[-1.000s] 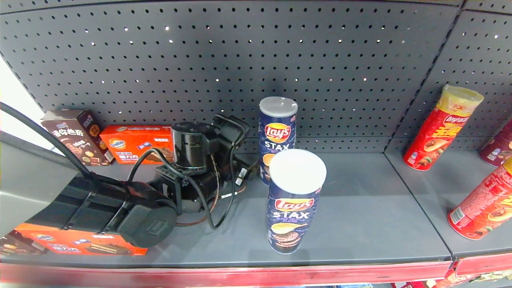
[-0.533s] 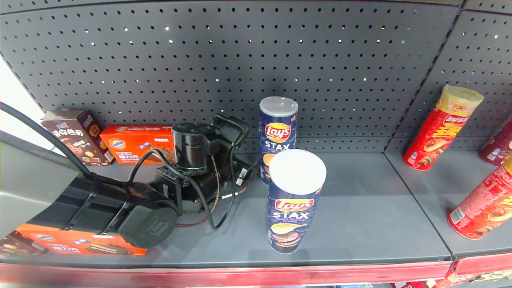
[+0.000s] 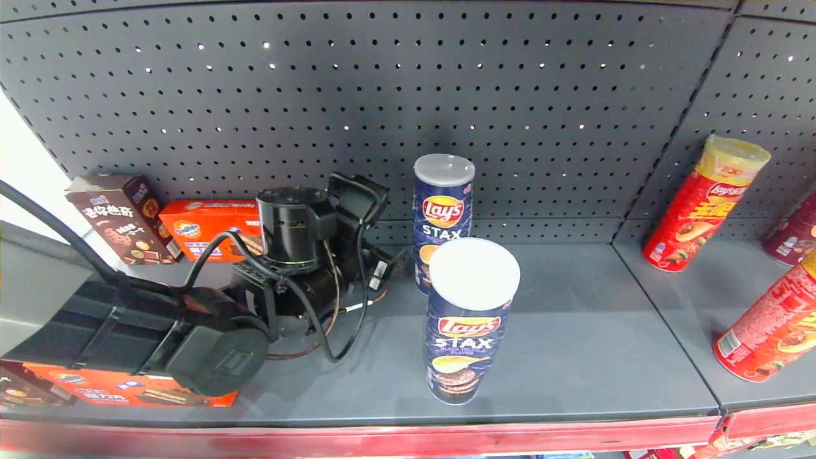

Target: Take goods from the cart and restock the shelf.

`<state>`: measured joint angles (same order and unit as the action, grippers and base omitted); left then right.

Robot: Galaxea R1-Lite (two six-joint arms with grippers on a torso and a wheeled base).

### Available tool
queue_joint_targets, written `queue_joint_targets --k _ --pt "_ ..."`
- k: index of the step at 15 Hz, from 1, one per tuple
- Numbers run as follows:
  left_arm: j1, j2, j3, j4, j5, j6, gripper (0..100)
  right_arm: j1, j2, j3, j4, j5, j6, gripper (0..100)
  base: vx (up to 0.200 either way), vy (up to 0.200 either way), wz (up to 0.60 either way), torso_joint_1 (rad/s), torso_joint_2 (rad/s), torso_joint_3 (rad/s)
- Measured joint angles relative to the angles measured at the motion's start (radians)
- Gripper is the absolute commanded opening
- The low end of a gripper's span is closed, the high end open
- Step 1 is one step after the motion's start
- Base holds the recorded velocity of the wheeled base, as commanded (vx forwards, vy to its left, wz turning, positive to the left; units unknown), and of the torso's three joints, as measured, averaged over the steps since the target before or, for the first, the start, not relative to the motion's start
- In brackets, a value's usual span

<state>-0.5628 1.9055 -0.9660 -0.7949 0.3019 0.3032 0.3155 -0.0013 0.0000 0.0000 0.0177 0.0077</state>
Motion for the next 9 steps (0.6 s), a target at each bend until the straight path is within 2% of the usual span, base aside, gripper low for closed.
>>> queue_joint_targets --k 5,7,9 --pt "0.039 -0.104 0.011 -0.002 0.005 -0.001 100 0.0 0.0 0.0 0.0 0.0 0.0 100 0.0 0.0 0.0 0.0 0.0 0.0" --pt "0.051 -0.154 0.047 -0.003 0.005 -0.001 100 0.0 0.0 0.0 0.0 0.0 0.0 100 0.0 0.0 0.0 0.0 0.0 0.0" --pt "0.056 -0.22 0.129 -0.004 0.014 -0.001 100 0.0 0.0 0.0 0.0 0.001 -0.007 100 0.0 0.0 0.0 0.0 0.0 0.0"
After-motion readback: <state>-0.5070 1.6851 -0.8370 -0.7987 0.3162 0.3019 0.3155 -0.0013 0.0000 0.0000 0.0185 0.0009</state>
